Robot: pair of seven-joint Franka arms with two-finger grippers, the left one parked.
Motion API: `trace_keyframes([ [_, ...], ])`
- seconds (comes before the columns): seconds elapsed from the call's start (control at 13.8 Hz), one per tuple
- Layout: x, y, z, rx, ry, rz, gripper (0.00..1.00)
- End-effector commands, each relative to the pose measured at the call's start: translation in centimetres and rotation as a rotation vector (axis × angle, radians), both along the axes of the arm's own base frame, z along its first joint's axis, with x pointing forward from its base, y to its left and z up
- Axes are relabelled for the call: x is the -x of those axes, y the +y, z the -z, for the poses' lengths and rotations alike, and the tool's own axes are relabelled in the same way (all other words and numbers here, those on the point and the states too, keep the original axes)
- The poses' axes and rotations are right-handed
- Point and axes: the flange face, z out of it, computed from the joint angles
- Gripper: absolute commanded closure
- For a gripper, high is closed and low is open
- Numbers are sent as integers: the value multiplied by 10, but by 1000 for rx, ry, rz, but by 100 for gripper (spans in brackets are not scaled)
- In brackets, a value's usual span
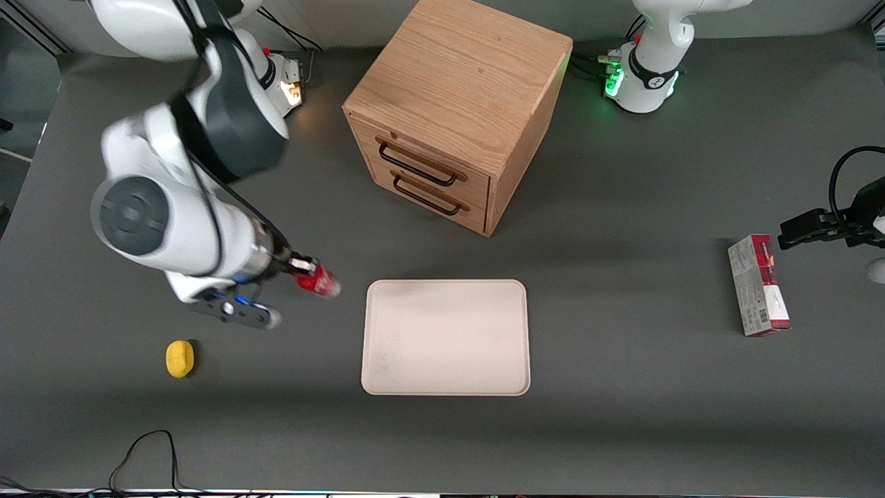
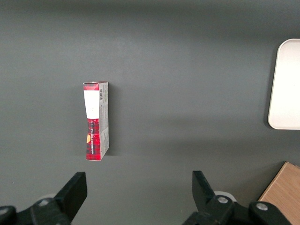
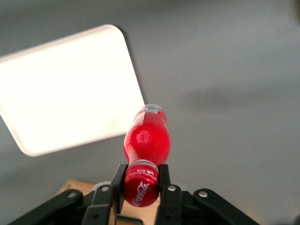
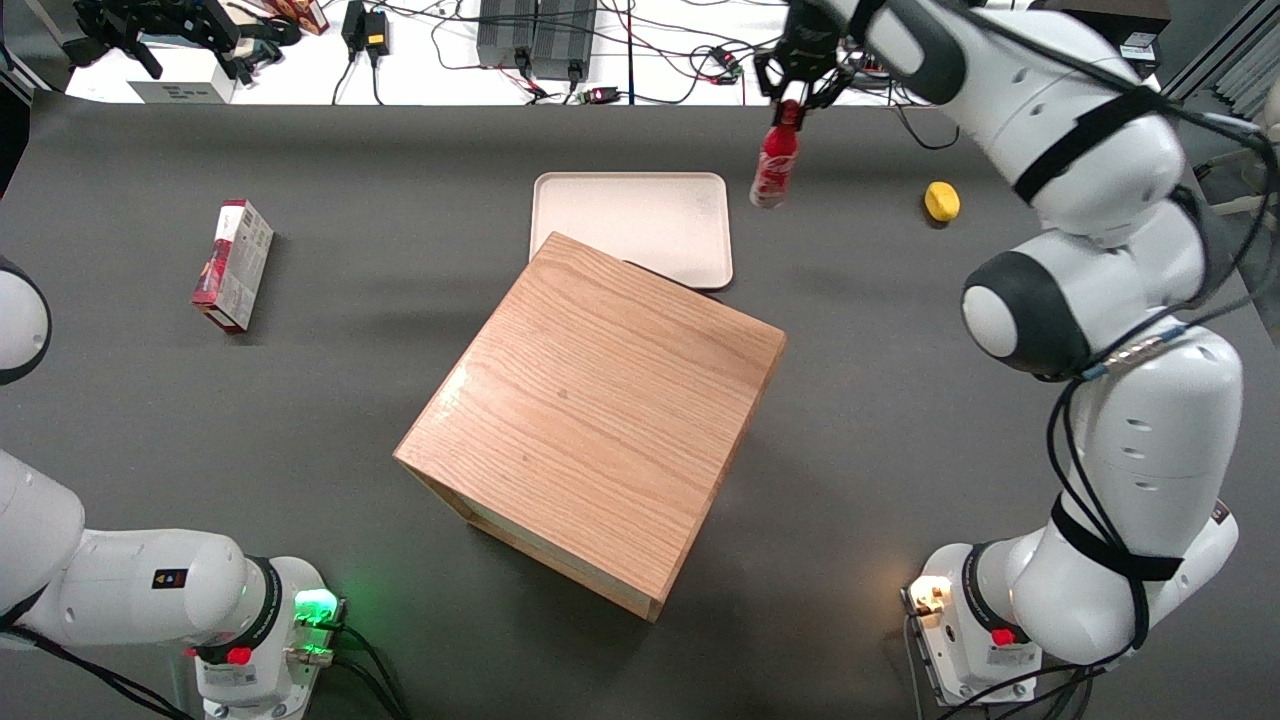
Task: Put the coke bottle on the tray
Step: 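Lift the bottle and carry it toward the white tray, then lower the bottle onto the tray's edge and open the right gripper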
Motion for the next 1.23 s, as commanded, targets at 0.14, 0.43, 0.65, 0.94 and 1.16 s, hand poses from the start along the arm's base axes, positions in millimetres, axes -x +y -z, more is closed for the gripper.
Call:
trace_keyframes([
  [0.14,-37,26,64,-28,-85,64,100],
  [0.43,-54,36,101,-39,-150,64,100],
  [0.65,-61,40,124,-46,-176,68,100],
  [0.94,-65,43,137,-55,-198,70,100],
  [1.16,-65,45,138,-58,-199,71,100],
])
